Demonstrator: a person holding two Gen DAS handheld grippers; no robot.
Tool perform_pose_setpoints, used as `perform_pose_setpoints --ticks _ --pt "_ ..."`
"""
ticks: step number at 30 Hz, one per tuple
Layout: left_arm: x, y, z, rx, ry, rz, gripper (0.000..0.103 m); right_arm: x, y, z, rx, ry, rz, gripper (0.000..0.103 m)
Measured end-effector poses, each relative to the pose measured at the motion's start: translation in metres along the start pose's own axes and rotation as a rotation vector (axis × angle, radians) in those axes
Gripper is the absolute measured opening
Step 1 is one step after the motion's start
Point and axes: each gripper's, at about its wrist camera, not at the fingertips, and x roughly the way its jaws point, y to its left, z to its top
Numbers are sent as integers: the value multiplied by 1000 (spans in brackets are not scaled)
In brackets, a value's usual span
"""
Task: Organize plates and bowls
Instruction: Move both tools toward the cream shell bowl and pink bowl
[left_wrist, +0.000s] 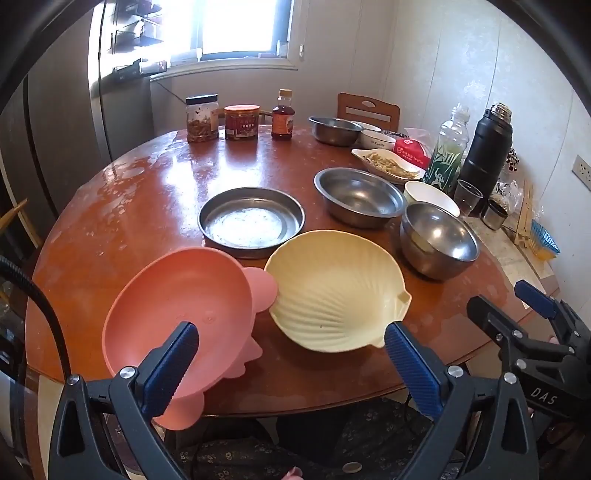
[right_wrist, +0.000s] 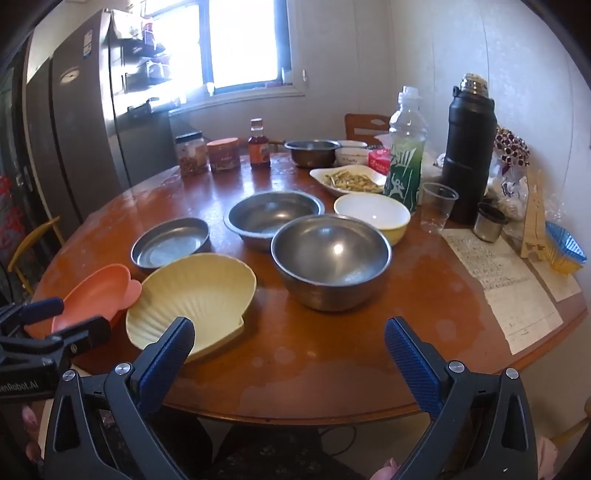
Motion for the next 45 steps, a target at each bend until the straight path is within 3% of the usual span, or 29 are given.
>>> perform_pose_setpoints --ticks 45 --pt "3 -3 4 0 41 -26 102 5 -12 -3 33 22 21 103"
